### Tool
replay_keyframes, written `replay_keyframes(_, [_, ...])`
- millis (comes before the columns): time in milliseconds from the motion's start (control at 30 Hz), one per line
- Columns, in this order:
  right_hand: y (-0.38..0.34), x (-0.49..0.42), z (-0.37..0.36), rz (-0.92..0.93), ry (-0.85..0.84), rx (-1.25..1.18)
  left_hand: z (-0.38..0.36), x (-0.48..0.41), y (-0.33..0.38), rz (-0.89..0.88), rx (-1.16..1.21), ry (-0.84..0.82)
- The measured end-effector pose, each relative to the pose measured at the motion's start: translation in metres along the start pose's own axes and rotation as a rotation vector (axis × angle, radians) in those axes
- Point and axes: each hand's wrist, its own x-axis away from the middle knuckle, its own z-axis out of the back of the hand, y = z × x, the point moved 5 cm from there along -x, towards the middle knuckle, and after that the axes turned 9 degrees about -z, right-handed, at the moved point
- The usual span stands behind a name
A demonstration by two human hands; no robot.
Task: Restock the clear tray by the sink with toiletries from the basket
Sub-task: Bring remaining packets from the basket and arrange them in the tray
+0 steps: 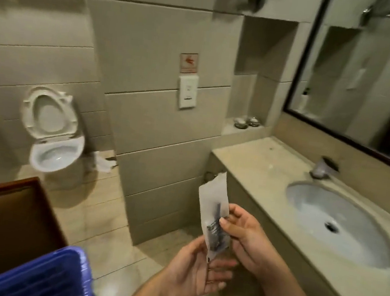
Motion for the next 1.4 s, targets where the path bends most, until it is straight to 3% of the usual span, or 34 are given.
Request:
replay_keyframes(200, [-0.042, 0.093, 0.147, 0.089, 0.25, 0.251, -0.103, -0.101, -0.067, 0.051, -0.008, 0.0])
replay_keyframes(400, [-0.061, 0.204, 0.283, 0.103, 0.558, 0.392, -0.239, -0.183, -0.16, 0.218, -0.028, -0.253])
replay_keyframes(500, [-0.058, 0.257, 0.335, 0.107, 0.737, 0.335, -0.285, -0.206, -0.207, 0.322, -0.042, -0.299])
replay_keyframes(633, [-0.044, 0.318, 0.395, 0.115, 1.026, 0.146, -0.327, -0.247, -0.243, 0.259, -0.397, -0.293])
replay_keyframes(767, [-0.03, 0.346, 0.446, 0.075, 1.307, -0.024, -0.369, -0.29, -0.263, 0.241, -0.55, -0.466])
replay_keyframes(1100, [-0.084, 0.29, 0.553, -0.049, 1.455, -0.18, -0.447, -0.423, -0.279, 0.227, -0.938, -0.839])
replay_keyframes(1400, [-0.065, 0.277, 0.614, -0.15, 1.505, -0.358, -0.461, -0.486, -0.328, 0.417, -1.021, -0.935])
